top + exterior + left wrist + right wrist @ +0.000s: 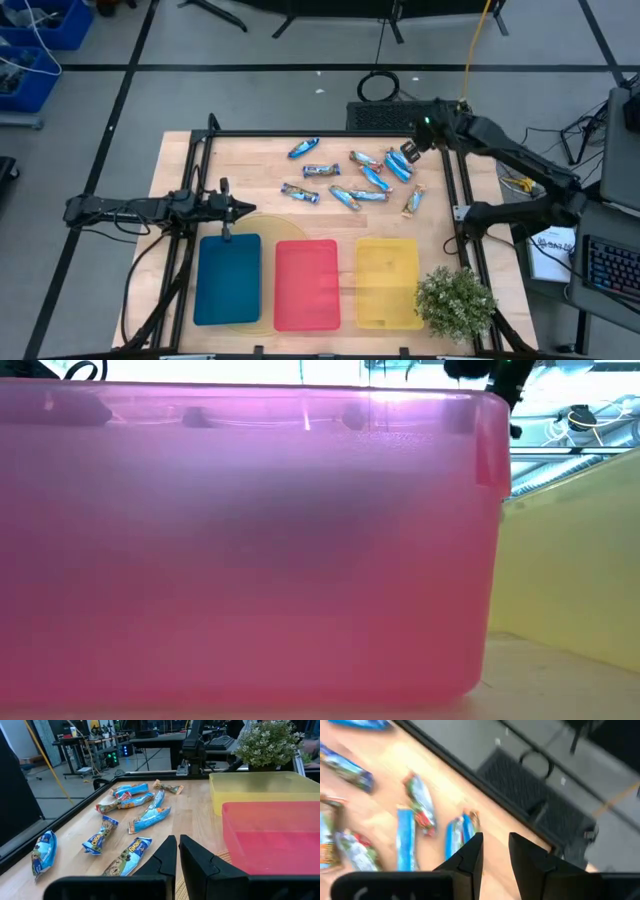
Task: Pick and place Granola Bars by type
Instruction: Put the top yellow granola bar into the yellow bin
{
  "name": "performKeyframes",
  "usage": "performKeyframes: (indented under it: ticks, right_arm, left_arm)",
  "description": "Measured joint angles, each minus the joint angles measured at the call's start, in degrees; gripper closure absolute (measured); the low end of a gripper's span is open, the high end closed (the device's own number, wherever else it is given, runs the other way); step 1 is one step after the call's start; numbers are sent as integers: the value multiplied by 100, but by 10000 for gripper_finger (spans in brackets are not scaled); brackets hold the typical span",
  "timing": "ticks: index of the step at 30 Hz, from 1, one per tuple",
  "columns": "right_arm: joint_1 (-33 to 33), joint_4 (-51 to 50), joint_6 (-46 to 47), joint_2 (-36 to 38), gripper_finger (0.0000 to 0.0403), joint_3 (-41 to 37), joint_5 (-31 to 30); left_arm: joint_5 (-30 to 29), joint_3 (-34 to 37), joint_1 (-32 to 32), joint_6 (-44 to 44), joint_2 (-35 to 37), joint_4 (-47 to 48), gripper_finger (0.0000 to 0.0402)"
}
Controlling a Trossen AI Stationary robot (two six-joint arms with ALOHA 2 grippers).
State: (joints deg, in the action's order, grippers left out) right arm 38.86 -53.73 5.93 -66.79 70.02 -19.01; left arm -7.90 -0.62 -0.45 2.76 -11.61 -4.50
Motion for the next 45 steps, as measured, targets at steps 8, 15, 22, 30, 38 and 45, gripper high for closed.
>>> performKeyframes:
  ticks: [8, 15, 22, 30, 38, 45]
  right_arm:
    - [1120, -377, -104, -915, 319, 11, 1263]
    - [886, -480, -41, -1717, 319, -38, 1397]
    - [554, -816, -19, -2198, 297, -46, 1320]
    - [499, -714, 252, -2516, 217, -44, 1264]
    - [539, -245, 351, -2897, 169, -44, 703]
    - [683, -209, 433, -3155, 177, -117, 706]
  left_arm:
    - [-4, 0, 0, 0, 0, 0, 371]
    - [-2, 0, 0, 1, -1, 0, 371]
    - [-2, 0, 0, 1, -1, 1, 371]
    - [-2, 0, -2, 1, -1, -2, 371]
    - [-1, 0, 0, 1, -1, 1, 371]
    - [1, 0, -2, 1, 1, -1, 371]
